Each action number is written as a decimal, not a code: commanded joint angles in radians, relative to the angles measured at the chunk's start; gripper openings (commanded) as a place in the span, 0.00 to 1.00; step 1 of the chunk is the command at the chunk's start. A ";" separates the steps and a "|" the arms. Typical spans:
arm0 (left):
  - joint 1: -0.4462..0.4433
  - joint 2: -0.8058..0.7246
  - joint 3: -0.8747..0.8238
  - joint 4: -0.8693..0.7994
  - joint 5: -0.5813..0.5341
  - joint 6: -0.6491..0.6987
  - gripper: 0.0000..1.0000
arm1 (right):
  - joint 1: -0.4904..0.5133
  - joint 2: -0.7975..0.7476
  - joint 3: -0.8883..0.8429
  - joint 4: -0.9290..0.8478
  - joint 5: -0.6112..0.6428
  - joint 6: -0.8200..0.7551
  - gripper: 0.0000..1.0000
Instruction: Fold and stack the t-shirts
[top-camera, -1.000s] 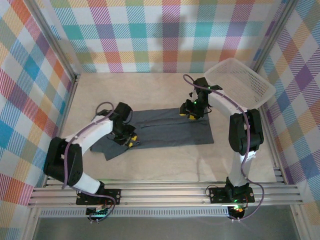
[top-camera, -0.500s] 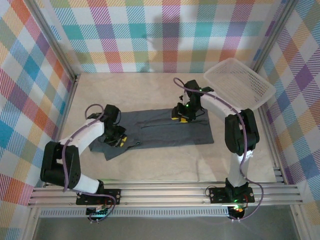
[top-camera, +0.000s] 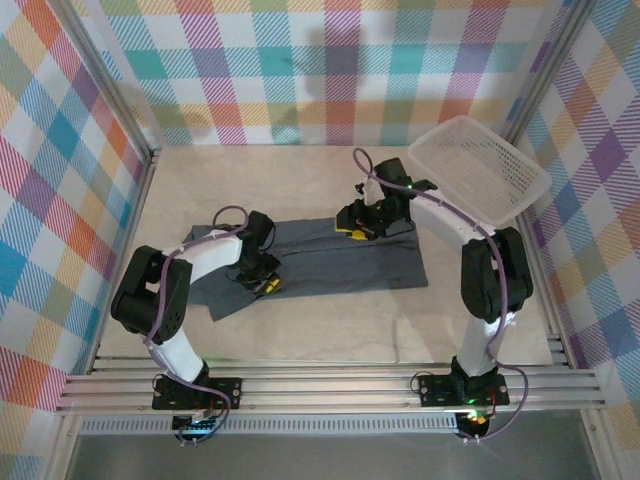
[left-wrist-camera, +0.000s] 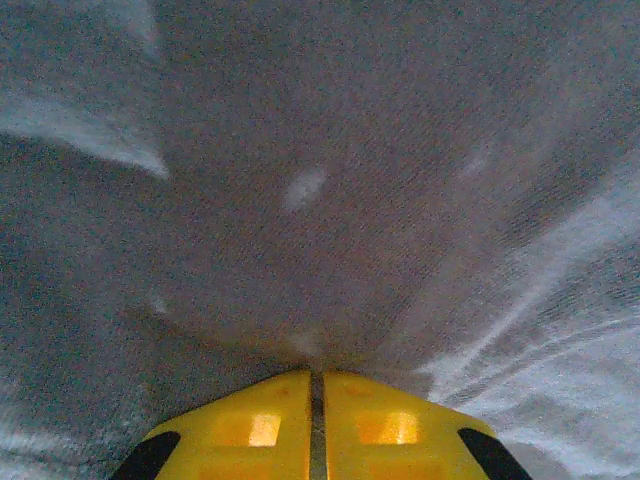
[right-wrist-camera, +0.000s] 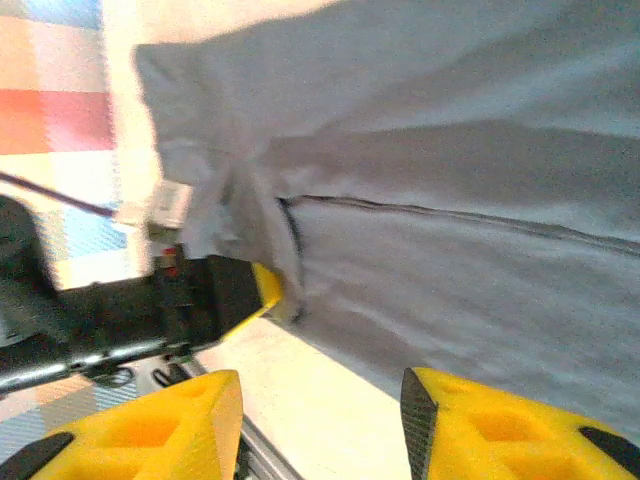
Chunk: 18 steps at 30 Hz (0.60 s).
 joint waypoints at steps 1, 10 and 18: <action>-0.019 0.004 0.001 -0.059 0.020 0.075 0.12 | 0.002 -0.029 -0.015 0.081 -0.068 0.042 0.46; 0.082 -0.283 -0.002 -0.411 -0.292 0.115 0.26 | 0.001 -0.024 -0.018 0.067 -0.068 0.030 0.47; 0.296 -0.370 -0.197 -0.455 -0.278 0.048 0.16 | 0.002 -0.014 -0.016 0.067 -0.083 0.030 0.47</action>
